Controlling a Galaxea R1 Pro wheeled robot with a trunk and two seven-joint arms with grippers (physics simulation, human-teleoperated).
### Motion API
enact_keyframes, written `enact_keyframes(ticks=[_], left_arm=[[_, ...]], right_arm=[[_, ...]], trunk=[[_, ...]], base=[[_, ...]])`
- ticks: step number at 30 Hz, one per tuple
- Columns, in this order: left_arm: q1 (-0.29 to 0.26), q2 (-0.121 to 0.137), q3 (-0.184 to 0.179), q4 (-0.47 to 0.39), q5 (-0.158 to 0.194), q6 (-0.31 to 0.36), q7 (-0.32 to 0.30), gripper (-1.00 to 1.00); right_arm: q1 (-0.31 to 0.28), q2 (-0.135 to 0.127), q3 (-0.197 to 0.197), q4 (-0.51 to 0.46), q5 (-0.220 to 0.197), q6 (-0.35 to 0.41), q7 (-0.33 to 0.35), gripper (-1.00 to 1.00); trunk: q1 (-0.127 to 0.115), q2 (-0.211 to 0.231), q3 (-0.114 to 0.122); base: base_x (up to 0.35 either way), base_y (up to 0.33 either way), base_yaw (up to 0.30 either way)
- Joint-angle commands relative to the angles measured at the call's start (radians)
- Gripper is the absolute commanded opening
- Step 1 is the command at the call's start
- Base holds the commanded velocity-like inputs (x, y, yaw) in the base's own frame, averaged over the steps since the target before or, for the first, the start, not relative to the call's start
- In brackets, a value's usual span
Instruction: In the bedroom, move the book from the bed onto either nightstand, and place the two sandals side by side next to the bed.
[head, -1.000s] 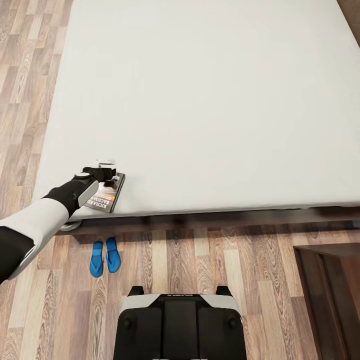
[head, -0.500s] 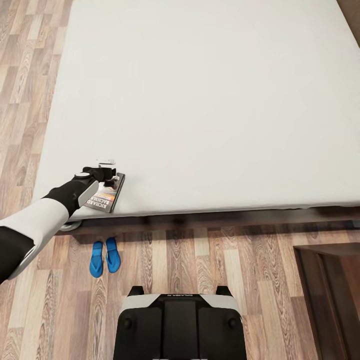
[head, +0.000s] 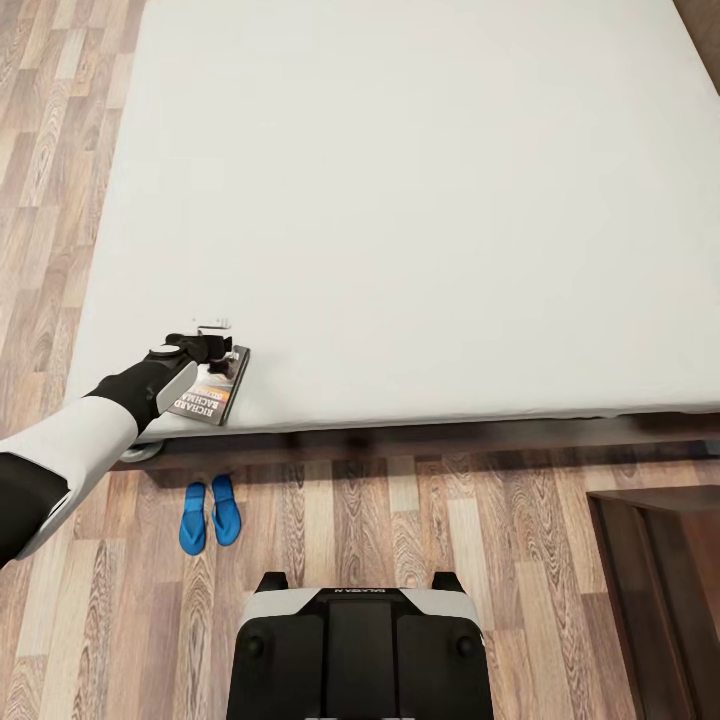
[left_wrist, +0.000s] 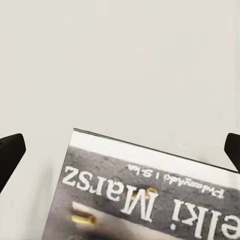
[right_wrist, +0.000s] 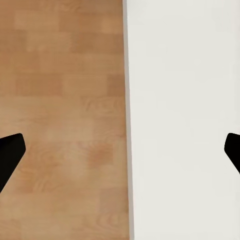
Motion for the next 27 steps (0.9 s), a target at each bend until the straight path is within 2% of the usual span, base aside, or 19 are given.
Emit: enact_keyframes(ticks=[1, 27], left_arm=[[0.0, 0.001, -0.008, -0.003, 0.008, 0.005, 0.008, 1.0], [0.0, 0.001, -0.008, -0.003, 0.008, 0.004, 0.008, 1.0]], right_arm=[[0.0, 0.0, 0.009, 0.001, -0.01, -0.005, -0.001, 1.0], [0.0, 0.0, 0.009, 0.001, -0.01, -0.005, -0.001, 1.0]], trunk=[[0.0, -0.001, 0.0], [0.0, -0.001, 0.0]], base=[[0.0, 0.0, 0.0], [-0.032, 0.0, 0.0]])
